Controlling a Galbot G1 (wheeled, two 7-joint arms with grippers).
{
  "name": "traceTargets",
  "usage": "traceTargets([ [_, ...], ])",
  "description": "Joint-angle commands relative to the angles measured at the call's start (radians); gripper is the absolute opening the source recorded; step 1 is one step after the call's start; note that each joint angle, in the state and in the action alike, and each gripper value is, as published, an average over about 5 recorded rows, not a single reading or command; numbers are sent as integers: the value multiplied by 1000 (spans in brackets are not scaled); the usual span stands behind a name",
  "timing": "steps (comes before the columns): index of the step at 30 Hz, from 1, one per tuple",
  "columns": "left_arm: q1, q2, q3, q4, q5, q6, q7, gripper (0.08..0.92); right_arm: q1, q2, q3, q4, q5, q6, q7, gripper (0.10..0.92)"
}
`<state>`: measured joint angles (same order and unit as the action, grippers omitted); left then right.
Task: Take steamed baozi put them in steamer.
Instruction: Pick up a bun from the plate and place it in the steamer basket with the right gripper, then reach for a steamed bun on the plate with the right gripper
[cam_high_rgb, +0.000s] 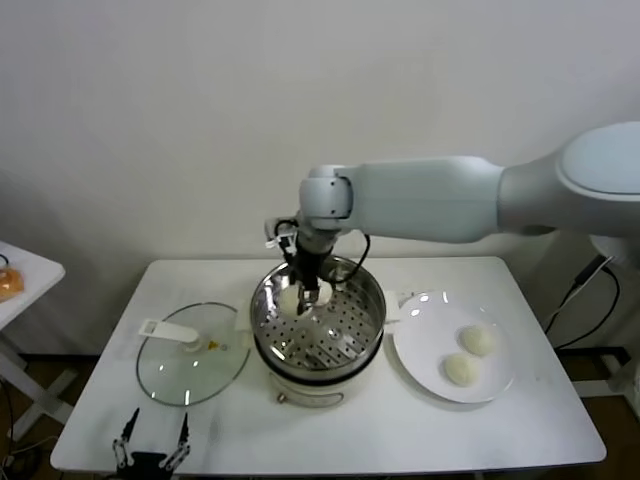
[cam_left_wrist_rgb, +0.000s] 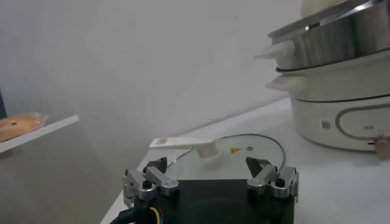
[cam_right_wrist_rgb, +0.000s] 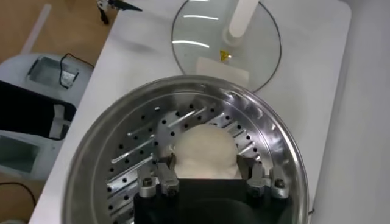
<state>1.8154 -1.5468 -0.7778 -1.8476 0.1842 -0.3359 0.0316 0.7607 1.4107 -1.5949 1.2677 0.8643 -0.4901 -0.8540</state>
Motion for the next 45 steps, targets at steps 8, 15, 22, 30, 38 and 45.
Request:
traceTargets([
  [8,-6,3,0,11,-2,-3,1,823,-122,90,13,-87,-91,-10,16,679],
  [15,-4,5,0,10,-1,-3,0,823,-114,85,15,-82,-105,5,15,694],
  [22,3,8,-4,2,-1,-4,0,823,-23,-5,16,4,-79,39,-11,814],
  [30,6,5,1,-7,7,0,0,823,233,-289,-147,162,-63,153,-156,823],
  [38,12,2,3,-12,17,-2,0,823,345,-568,-291,277,-187,238,-242,823],
  [45,13,-4,3,-11,22,-4,-1,823,260,-740,-335,329,-372,234,-213,823],
])
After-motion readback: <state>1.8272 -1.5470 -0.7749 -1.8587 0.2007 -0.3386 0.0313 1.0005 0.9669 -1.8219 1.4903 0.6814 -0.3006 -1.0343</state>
